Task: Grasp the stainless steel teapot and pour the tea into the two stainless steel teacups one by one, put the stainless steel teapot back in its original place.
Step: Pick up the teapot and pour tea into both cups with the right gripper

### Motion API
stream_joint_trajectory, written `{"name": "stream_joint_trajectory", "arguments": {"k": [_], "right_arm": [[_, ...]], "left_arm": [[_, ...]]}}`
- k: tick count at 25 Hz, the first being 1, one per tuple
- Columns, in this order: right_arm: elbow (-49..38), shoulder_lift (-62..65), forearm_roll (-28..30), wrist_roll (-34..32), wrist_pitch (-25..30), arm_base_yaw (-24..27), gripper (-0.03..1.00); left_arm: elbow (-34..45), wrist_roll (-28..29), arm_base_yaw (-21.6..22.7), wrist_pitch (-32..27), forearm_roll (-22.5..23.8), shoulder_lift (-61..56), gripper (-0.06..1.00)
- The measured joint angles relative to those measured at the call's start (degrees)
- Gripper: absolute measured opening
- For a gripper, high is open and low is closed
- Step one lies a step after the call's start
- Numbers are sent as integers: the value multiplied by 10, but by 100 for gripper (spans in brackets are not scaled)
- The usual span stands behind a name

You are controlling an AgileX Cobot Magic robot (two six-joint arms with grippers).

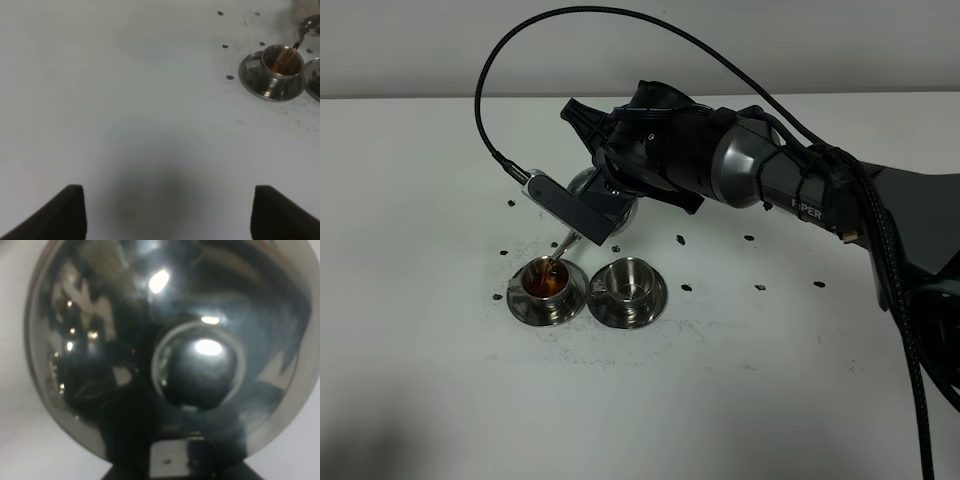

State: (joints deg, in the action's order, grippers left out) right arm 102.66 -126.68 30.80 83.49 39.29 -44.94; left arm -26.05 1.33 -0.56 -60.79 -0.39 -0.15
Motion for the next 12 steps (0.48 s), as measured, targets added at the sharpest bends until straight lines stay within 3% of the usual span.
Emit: {"name": "stream_joint_trajectory", "arguments": {"k": [12], "right_arm": [[0,0,27,-13,-4,-9,18]], "left_arm": [[0,0,0,0,0,0,65]]}}
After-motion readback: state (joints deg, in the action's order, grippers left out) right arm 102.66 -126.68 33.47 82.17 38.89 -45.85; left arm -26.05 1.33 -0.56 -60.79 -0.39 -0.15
